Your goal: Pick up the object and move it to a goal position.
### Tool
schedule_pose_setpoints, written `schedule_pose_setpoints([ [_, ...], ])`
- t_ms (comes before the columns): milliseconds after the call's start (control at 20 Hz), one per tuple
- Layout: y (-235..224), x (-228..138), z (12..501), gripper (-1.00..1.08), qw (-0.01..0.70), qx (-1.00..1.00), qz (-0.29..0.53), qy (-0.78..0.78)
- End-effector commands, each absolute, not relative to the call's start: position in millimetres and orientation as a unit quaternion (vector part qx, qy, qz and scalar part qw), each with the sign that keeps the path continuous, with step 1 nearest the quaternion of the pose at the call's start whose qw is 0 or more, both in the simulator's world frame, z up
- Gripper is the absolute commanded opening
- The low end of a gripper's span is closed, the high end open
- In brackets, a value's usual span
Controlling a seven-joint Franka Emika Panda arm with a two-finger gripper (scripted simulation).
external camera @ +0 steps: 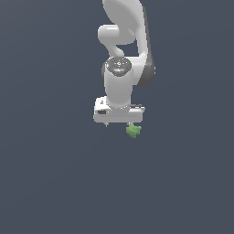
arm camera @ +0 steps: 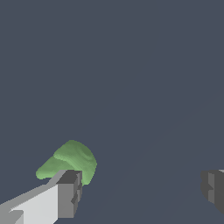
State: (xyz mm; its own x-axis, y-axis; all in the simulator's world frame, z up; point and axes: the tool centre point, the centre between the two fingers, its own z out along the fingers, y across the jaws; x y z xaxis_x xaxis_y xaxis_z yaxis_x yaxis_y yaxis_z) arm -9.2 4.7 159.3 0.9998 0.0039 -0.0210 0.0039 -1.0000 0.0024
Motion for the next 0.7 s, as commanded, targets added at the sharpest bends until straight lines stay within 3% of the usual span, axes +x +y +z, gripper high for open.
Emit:
schedule_pose_setpoints([
  [0, 4.7, -9.2, 159.3, 1.0, 0.001, 1.0, -0.01, 0.002],
  [650, 9.6, -3.6, 157.9, 1.0, -0.01, 1.0, -0.005, 0.008],
])
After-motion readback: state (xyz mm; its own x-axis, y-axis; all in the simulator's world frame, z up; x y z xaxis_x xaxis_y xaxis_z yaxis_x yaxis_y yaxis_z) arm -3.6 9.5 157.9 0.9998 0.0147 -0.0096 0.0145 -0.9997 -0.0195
